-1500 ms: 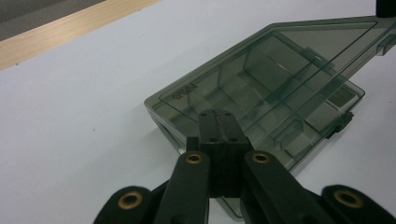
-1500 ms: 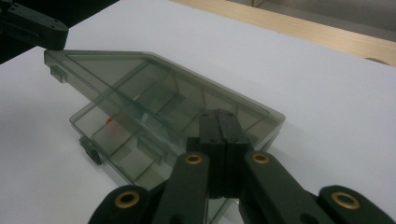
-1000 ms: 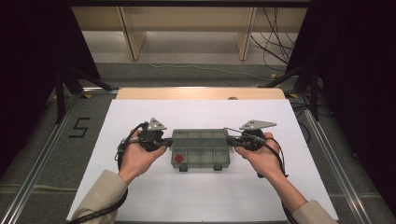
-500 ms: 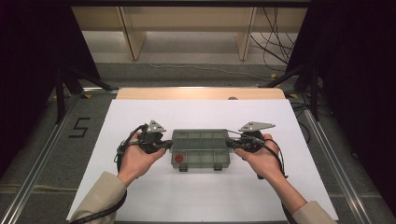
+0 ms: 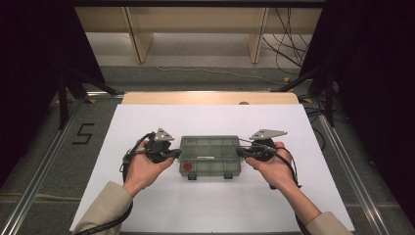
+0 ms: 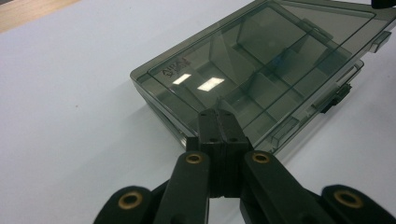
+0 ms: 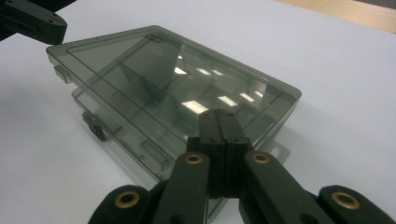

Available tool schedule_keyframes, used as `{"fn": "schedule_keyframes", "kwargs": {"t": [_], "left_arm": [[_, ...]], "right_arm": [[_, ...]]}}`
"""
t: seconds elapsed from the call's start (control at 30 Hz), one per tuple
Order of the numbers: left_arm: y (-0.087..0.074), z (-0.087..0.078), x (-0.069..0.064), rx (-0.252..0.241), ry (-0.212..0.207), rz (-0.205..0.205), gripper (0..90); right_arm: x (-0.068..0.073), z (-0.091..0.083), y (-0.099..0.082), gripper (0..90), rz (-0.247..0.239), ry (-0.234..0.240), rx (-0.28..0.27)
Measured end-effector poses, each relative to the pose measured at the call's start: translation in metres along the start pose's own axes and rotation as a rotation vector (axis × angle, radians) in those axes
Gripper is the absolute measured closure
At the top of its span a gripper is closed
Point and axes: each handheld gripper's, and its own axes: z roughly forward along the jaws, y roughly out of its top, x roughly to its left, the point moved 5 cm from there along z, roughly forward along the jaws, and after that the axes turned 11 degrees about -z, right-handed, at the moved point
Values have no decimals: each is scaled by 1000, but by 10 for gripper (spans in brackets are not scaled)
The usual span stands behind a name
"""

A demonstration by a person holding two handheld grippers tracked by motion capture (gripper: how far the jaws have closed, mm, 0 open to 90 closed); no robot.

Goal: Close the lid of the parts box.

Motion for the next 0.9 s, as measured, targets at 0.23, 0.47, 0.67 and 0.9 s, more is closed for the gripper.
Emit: {"fn": "schedule_keyframes", "kwargs": {"t": [0.23,0.47,0.67,0.9], "left_arm": [[-2,0,-2,5,0,-2,900],[-4,0,-2,12,-3,1,900],[-6,1,-2,15,-2,6,900],[-9,4,-3,15,-7,6,900]], "right_arm": [[1,2,-3,900,-12,5,6],[3,2,-4,900,-1,13,19],[3,3,-6,900,-3,13,18],[3,4,-8,900,-3,13,28]]}}
